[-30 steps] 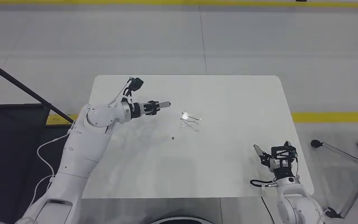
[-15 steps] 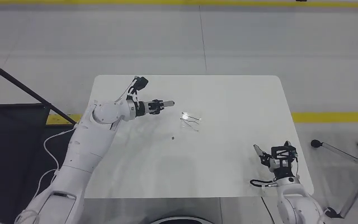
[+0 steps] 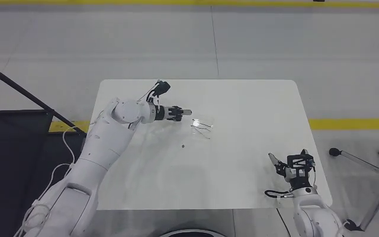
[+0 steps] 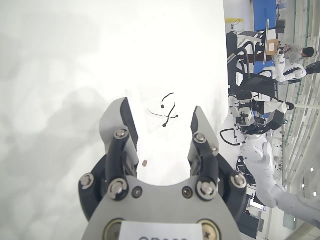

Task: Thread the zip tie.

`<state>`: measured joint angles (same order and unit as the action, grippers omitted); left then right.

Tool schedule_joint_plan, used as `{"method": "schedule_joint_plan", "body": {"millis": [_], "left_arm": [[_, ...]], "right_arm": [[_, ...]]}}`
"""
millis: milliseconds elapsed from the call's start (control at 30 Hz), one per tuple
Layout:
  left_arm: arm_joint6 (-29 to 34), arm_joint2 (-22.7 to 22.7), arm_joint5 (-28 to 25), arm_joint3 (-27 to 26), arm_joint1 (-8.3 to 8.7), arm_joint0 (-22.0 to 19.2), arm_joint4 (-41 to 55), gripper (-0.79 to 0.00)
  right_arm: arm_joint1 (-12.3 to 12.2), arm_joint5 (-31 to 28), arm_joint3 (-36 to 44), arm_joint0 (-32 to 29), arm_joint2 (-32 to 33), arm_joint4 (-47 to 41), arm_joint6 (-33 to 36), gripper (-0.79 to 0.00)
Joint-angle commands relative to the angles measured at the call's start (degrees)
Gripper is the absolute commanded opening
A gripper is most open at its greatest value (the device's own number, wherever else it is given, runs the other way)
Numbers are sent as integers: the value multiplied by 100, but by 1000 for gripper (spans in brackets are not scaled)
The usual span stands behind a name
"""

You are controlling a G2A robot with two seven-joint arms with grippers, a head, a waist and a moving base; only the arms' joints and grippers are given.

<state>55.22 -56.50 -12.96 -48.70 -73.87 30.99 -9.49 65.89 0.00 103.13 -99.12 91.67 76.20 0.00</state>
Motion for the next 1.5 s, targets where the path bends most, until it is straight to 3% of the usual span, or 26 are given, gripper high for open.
{"method": "schedule_joint_plan", "body": {"millis": [0, 100, 467, 800, 1467], "left_arm": [[6, 94, -13, 111, -41, -86, -4, -342], [24, 241, 3, 261, -105, -203, -44, -382], [25, 672, 89, 792, -358, -573, -48, -394], [-50, 927, 45, 1120, -546, -765, -77, -453], [37, 1035, -37, 1508, -707, -964, -105, -502]], "right_arm": [[0, 0, 0, 0, 0, 0, 0, 0], [0, 0, 0, 0, 0, 0, 0, 0], [0, 0, 0, 0, 0, 0, 0, 0], [0, 0, 0, 0, 0, 0, 0, 0], [0, 0, 0, 0, 0, 0, 0, 0]]}}
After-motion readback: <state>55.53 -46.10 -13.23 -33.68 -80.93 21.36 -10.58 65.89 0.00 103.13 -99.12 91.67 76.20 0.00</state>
